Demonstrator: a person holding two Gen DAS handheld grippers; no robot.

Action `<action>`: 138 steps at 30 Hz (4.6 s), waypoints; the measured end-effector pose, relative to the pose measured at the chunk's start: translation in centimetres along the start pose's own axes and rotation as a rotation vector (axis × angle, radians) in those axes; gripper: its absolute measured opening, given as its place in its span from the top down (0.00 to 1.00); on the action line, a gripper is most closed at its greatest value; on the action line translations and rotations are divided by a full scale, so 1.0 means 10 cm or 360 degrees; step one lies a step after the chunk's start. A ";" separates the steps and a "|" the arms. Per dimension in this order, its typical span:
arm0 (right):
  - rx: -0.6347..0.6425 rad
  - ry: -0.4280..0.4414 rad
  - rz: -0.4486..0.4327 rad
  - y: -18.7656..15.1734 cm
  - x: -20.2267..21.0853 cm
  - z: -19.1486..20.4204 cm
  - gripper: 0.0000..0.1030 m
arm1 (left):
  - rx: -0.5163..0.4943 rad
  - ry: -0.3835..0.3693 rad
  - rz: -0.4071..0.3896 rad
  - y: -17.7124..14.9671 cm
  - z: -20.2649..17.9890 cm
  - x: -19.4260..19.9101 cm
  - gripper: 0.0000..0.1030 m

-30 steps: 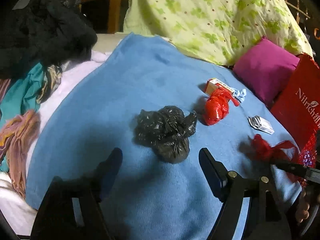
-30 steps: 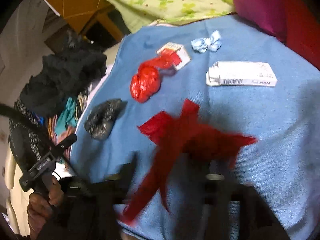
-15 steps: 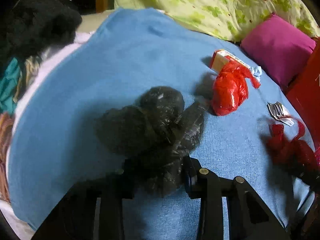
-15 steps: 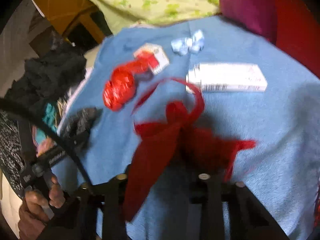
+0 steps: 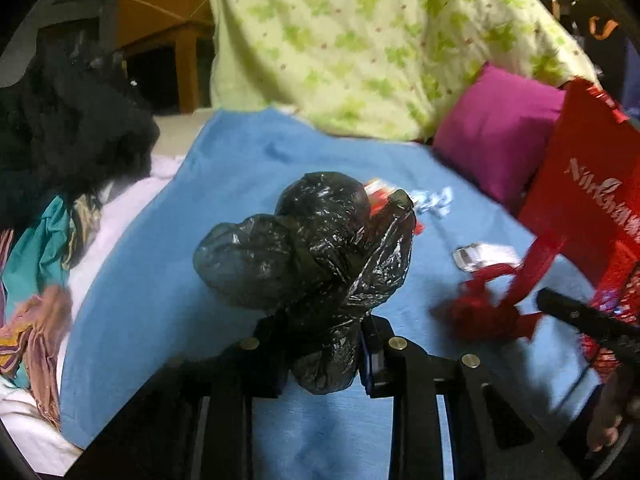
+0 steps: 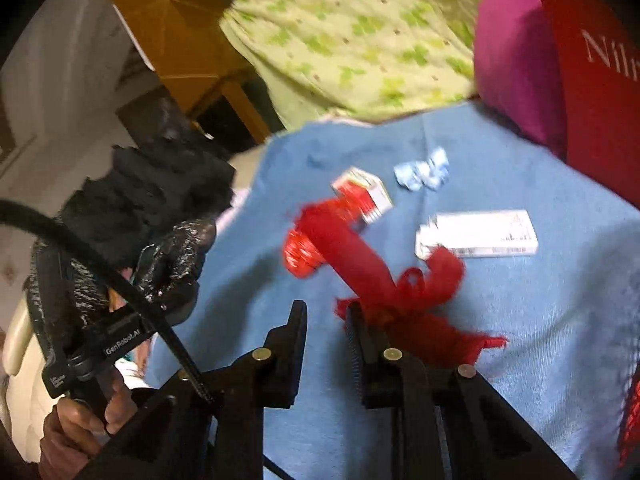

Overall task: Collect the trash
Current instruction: 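Grasp the black plastic bag with the left gripper while the right holds the ribbon, then lift the black bag with the left gripper while the right holds the red ribbon, then carry the black bag and red ribbon in both grippers over the red mesh basket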

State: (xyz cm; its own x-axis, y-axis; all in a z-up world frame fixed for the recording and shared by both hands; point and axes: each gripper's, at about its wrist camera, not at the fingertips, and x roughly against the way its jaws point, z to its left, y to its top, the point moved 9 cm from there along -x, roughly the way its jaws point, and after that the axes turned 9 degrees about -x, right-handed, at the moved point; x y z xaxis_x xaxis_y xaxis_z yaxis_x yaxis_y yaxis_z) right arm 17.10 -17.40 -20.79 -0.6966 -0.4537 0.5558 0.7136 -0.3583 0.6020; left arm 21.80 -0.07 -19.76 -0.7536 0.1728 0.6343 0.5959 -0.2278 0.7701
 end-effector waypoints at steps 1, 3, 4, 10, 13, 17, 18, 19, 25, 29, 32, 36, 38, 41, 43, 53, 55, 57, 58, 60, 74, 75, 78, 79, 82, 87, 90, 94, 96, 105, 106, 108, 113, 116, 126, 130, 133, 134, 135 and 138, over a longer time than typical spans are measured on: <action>-0.0002 -0.0016 0.0010 -0.01 -0.01 -0.01 0.78 | -0.0016 -0.0003 -0.0013 0.01 -0.04 0.05 0.72; -0.0029 -0.0076 0.0047 -0.01 -0.06 -0.07 0.77 | -0.0038 -0.0013 -0.0024 0.01 -0.10 0.09 0.72; -0.0058 -0.0125 0.0062 -0.01 -0.07 -0.12 0.76 | -0.0044 -0.0017 -0.0024 0.00 -0.12 0.10 0.72; -0.0151 -0.0203 -0.0144 0.19 0.07 -0.28 0.17 | -0.0059 -0.0055 -0.0015 -0.07 -0.15 0.05 0.72; -0.0096 -0.0314 -0.0081 0.20 -0.10 -0.36 0.18 | -0.0072 -0.0078 -0.0028 -0.11 -0.17 0.04 0.72; -0.0144 -0.0408 0.0127 0.11 -0.49 -0.50 0.36 | -0.0074 -0.0119 -0.0014 -0.14 -0.23 0.03 0.72; -0.0155 -0.0416 0.0176 0.10 -0.60 -0.52 0.38 | -0.0082 -0.0124 -0.0011 -0.14 -0.25 0.04 0.72; -0.0158 -0.0436 0.0232 0.06 -0.70 -0.56 0.42 | -0.0089 -0.0129 -0.0011 -0.14 -0.28 0.05 0.72; -0.0119 -0.0453 0.0303 -0.02 -0.76 -0.59 0.75 | -0.0131 -0.0132 -0.0032 -0.08 -0.40 0.22 0.72; -0.0116 -0.0341 0.0121 0.03 -0.38 -0.43 0.81 | -0.0162 -0.0096 -0.0067 0.01 -0.48 0.40 0.72; -0.0092 -0.0250 -0.0039 0.08 -0.02 -0.24 0.81 | -0.0215 -0.0054 -0.0100 0.08 -0.56 0.56 0.72; -0.0085 -0.0171 -0.0147 0.03 0.44 -0.07 0.81 | -0.0290 0.0011 -0.0128 0.14 -0.67 0.75 0.72; -0.0065 -0.0149 -0.0177 0.04 0.61 0.01 0.81 | -0.0310 0.0027 -0.0146 0.17 -0.71 0.83 0.72; -0.0054 -0.0133 -0.0199 0.10 0.78 0.10 0.81 | -0.0307 0.0029 -0.0166 0.18 -0.73 0.91 0.72; -0.0086 -0.0082 -0.0190 0.15 0.83 0.11 0.79 | -0.0297 0.0031 -0.0169 0.17 -0.70 0.93 0.72; -0.0273 -0.0066 -0.0051 0.21 0.46 -0.23 0.15 | -0.0213 0.0076 -0.0110 0.06 -0.43 0.85 0.72; -0.0239 -0.0131 0.0054 0.19 0.20 -0.27 0.25 | -0.0188 0.0076 -0.0094 0.03 -0.39 0.82 0.72; -0.0203 -0.0202 0.0179 0.12 -0.06 -0.32 0.36 | -0.0179 0.0072 -0.0083 0.01 -0.38 0.81 0.72; -0.0192 -0.0239 0.0246 0.06 -0.21 -0.34 0.38 | -0.0181 0.0072 -0.0081 0.00 -0.38 0.80 0.72; -0.0186 -0.0310 0.0350 -0.07 -0.43 -0.40 0.38 | -0.0182 0.0065 -0.0073 -0.02 -0.38 0.79 0.72; -0.0030 -0.0274 0.0242 -0.19 0.07 -0.17 0.89 | -0.0226 0.0055 -0.0111 0.05 -0.46 0.94 0.72; -0.0029 -0.0244 0.0194 -0.13 0.21 -0.12 0.89 | -0.0233 0.0054 -0.0121 0.07 -0.49 0.96 0.72; -0.0013 -0.0158 0.0013 0.11 0.73 0.06 0.89 | -0.0257 0.0023 -0.0147 0.16 -0.61 1.03 0.72; -0.0003 -0.0151 -0.0036 0.18 0.85 0.12 0.89 | -0.0274 0.0010 -0.0163 0.21 -0.67 1.06 0.72; -0.0002 -0.0124 -0.0196 0.39 1.35 0.19 0.89 | -0.0307 -0.0077 -0.0216 0.35 -0.86 1.18 0.72; -0.0041 -0.0151 -0.0407 0.64 2.14 0.09 0.89 | -0.0420 -0.0282 -0.0327 0.65 -1.41 1.43 0.72; -0.0081 -0.0199 -0.0510 0.75 2.54 -0.06 0.89 | -0.0488 -0.0428 -0.0353 0.80 -1.80 1.56 0.72; -0.0155 -0.0276 -0.0604 0.86 2.97 -0.33 0.89 | -0.0552 -0.0580 -0.0382 1.00 -2.25 1.69 0.72; -0.0194 -0.0309 -0.0649 0.90 3.18 -0.47 0.89 | -0.0584 -0.0659 -0.0382 1.08 -2.51 1.75 0.72; -0.0345 -0.0371 -0.0797 1.00 3.71 -0.96 0.89 | -0.0737 -0.0805 -0.0380 1.24 -3.34 1.87 0.71; -0.0357 -0.0370 -0.0806 0.99 3.74 -1.00 0.89 | -0.0752 -0.0801 -0.0384 1.26 -3.41 1.87 0.72; -0.0381 -0.0368 -0.0829 0.96 3.80 -1.08 0.89 | -0.0793 -0.0792 -0.0395 1.23 -3.54 1.89 0.72; -0.0426 -0.0362 -0.0869 0.86 3.94 -1.23 0.89 | -0.0885 -0.0755 -0.0414 1.14 -3.78 1.94 0.71; -0.0439 -0.0351 -0.0901 0.79 4.04 -1.27 0.88 | -0.0916 -0.0730 -0.0441 1.11 -3.86 1.99 0.71; -0.0465 -0.0294 -0.0982 0.67 4.20 -1.26 0.88 | -0.0991 -0.0635 -0.0509 1.07 -3.97 2.08 0.71; -0.0477 -0.0289 -0.0997 0.63 4.23 -1.29 0.88 | -0.1017 -0.0577 -0.0534 1.07 -4.00 2.09 0.71; -0.0490 -0.0286 -0.1012 0.61 4.26 -1.32 0.88 | -0.1028 -0.0556 -0.0544 1.06 -4.01 2.09 0.71; -0.0496 -0.0286 -0.1015 0.60 4.27 -1.33 0.88 | -0.1033 -0.0548 -0.0548 1.06 -4.01 2.08 0.71; -0.0500 -0.0287 -0.1020 0.59 4.28 -1.34 0.88 | -0.1037 -0.0540 -0.0552 1.06 -4.01 2.08 0.71; -0.0512 -0.0282 -0.1027 0.59 4.30 -1.37 0.88 | -0.1043 -0.0533 -0.0549 1.04 -4.03 2.06 0.71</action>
State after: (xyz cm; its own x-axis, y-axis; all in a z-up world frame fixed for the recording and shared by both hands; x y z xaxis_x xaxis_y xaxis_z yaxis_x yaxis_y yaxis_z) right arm -7.63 -50.15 -1.22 -0.9668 0.0567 0.2492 0.1259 -0.7429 0.6575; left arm 1.29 -37.55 -1.41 -0.6803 0.5897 0.4351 -0.0166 -0.6059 0.7954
